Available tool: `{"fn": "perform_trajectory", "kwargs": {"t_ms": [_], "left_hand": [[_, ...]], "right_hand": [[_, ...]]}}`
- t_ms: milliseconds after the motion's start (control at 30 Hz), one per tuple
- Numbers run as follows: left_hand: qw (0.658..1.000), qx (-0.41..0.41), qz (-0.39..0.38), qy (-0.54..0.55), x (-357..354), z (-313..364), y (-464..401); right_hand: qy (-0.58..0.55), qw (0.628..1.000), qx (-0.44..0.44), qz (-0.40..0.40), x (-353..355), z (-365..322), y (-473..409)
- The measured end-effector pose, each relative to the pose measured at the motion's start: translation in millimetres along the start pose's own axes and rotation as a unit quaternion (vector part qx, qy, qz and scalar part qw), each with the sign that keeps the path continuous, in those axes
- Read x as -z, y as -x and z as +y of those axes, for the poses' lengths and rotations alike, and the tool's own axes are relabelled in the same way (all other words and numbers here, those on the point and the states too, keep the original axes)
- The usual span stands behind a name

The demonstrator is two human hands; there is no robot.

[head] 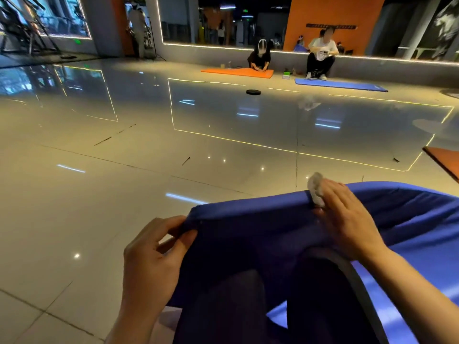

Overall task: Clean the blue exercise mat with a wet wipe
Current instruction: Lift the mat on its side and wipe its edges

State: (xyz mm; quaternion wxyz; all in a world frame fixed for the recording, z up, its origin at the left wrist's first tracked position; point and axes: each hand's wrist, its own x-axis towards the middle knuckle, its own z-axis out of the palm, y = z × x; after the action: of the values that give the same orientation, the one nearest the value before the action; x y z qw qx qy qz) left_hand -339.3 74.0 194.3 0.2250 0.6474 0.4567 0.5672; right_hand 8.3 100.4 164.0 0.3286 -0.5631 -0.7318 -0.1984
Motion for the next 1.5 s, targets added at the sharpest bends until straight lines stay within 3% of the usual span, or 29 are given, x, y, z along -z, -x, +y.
{"fn": "perform_trajectory", "kwargs": {"t_ms": [67,167,233,300,400,467,633,733,867,1000,1100,1267,1333,1400,1500], "left_hand": [[1.000,-0.009,0.005,-0.013,7.7,-2.0,-3.8],[0.998,-0.019,0.011,-0.067,21.0,-7.1,-14.3],[0.987,-0.029,0.072,-0.142,26.9,-11.8,-17.8],[0.954,-0.088,0.133,-0.256,20.3,-6.5,-20.5],[0.907,-0.251,0.046,-0.336,-13.7,4.5,-26.1],[0.892,-0.281,-0.014,-0.353,-34.6,8.5,-33.8],[0.933,-0.210,-0.011,-0.293,-20.9,5.7,-55.8],[0.943,-0.219,-0.032,-0.249,-11.9,-0.5,-57.3],[0.948,-0.220,-0.009,-0.231,-13.0,-4.4,-52.7],[0.947,-0.228,-0.005,-0.227,-20.1,-5.8,-50.7],[0.952,-0.212,-0.010,-0.222,-26.1,-4.3,-47.4],[0.954,-0.213,-0.031,-0.207,-24.1,0.0,-51.8],[0.954,-0.215,-0.031,-0.206,-18.0,-0.6,-57.4],[0.953,-0.210,-0.023,-0.218,-12.9,-1.3,-63.4],[0.950,-0.202,-0.024,-0.237,-11.4,-4.2,-68.0]], "right_hand": [[0.018,0.999,0.005,-0.029,4.8,13.0,-2.1],[0.019,1.000,0.007,0.003,2.7,-5.8,-19.0],[0.004,1.000,0.007,0.025,-2.7,-24.7,-27.0],[-0.011,0.999,0.020,0.042,-8.7,-41.5,-32.5],[-0.021,0.997,0.043,0.062,-11.4,-79.2,-47.5],[-0.017,0.995,0.070,0.065,-9.0,-104.9,-58.4],[0.030,0.992,0.117,0.043,-8.3,-138.6,-71.7],[0.054,0.988,0.142,0.026,-10.5,-129.1,-60.9],[0.095,0.991,0.084,0.049,17.8,-66.8,-33.2],[0.089,0.996,-0.003,-0.014,46.3,-21.8,-5.9],[0.061,0.997,-0.047,-0.025,34.5,-48.0,-17.9],[0.020,0.998,0.056,-0.018,-7.7,-144.8,-50.9],[0.037,0.995,0.084,-0.029,-10.2,-152.2,-54.8],[0.065,0.993,0.090,-0.030,-0.1,-126.7,-54.6],[0.105,0.994,0.009,0.004,24.5,-63.6,-33.9]]}}
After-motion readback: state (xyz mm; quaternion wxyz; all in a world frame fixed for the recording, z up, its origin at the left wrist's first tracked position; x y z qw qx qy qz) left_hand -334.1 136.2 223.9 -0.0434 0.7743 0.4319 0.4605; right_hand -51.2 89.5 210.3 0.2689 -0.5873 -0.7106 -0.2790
